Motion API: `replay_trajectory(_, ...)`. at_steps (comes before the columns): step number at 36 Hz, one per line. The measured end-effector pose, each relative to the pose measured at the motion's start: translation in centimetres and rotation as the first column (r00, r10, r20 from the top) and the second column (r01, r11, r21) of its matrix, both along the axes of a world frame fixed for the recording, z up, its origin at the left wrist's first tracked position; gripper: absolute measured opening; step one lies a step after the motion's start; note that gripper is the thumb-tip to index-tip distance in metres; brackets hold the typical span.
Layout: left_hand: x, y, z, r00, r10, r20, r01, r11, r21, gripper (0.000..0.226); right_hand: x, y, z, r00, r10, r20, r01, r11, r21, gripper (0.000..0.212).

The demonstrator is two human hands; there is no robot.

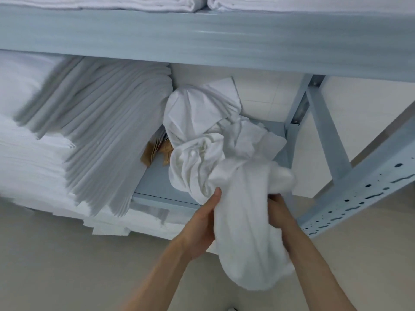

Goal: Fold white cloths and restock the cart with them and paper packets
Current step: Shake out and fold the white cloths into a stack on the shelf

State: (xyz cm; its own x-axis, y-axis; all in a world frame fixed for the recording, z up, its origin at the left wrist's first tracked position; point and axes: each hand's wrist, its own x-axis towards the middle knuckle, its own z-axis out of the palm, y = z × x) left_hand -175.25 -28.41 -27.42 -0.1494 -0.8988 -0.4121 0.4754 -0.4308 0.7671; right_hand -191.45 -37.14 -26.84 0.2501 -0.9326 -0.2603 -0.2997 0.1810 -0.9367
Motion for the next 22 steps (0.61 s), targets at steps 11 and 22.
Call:
replay_trajectory(11, 2.7, 4.9, 0.9, 0.987, 0.161, 0.025, -0.155, 0.976, -0.155, 0.037, 3.6, 9.7, 0.5, 0.967, -0.229, 0.108, 0.25, 0.929, -0.271, 0.025)
replay_trajectory(22, 9.8, 11.5, 0.1, 0.958, 0.286, 0.022, -0.283, 0.956, -0.079, 0.032, 6.0, 20.1, -1.7, 0.633, -0.632, 0.447, 0.628, 0.757, 0.179, 0.021)
